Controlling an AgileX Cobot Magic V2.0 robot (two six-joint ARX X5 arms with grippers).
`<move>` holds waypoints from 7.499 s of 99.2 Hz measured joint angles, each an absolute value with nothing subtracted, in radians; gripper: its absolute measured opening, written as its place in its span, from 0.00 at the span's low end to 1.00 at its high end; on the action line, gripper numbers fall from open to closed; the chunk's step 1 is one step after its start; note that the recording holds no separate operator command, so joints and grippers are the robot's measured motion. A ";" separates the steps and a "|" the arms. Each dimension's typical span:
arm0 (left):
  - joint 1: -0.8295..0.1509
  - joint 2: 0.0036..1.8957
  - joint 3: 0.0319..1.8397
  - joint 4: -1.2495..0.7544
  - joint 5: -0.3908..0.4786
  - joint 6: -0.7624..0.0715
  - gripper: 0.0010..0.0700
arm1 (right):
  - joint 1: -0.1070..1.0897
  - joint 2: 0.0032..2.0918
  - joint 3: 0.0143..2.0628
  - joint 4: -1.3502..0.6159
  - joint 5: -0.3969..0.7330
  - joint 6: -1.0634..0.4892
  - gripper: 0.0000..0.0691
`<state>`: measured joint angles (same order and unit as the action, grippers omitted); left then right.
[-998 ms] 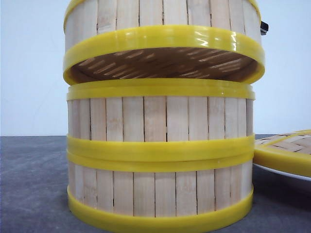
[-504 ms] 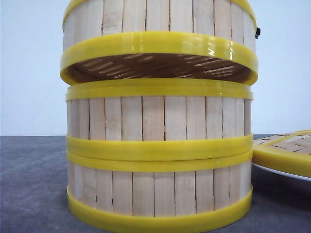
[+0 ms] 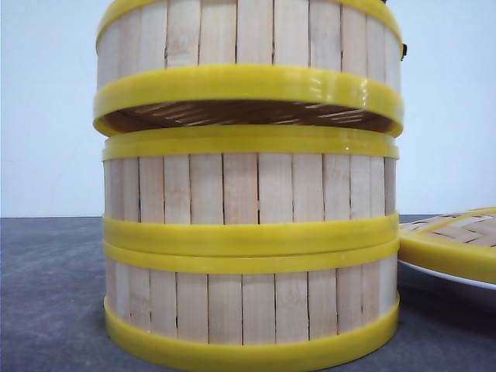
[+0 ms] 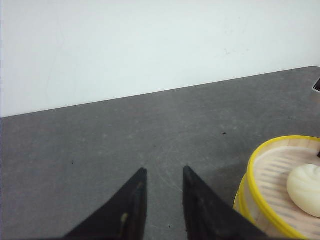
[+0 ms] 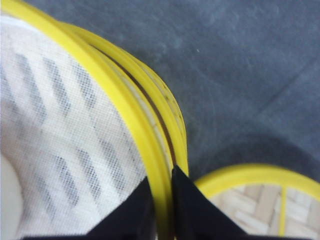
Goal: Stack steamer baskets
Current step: 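Lower the basket with the right gripper onto the top of the stack, then open the right gripper and pull it away from the stack, then lower the right gripper onto the lid's central hub and grasp it, then lift the woven lid off the white plate toward the stack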
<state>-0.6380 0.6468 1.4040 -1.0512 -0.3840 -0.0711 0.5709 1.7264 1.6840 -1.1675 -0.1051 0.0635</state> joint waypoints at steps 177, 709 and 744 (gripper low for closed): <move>-0.638 0.647 1.404 -1.039 -0.384 -0.071 0.15 | 0.550 1.722 1.684 -1.237 -0.034 0.086 0.03; -0.638 0.778 1.393 -0.879 -0.334 -0.041 0.15 | 0.306 1.354 1.007 -0.997 0.030 0.109 0.08; -0.638 0.778 1.393 -0.884 -0.334 -0.041 0.15 | 0.307 1.354 1.150 -1.055 0.089 0.107 0.08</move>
<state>-0.6380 0.7776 1.3933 -0.8841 -0.3340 -0.0410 0.3065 1.3544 1.1503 -1.0550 0.0891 0.1074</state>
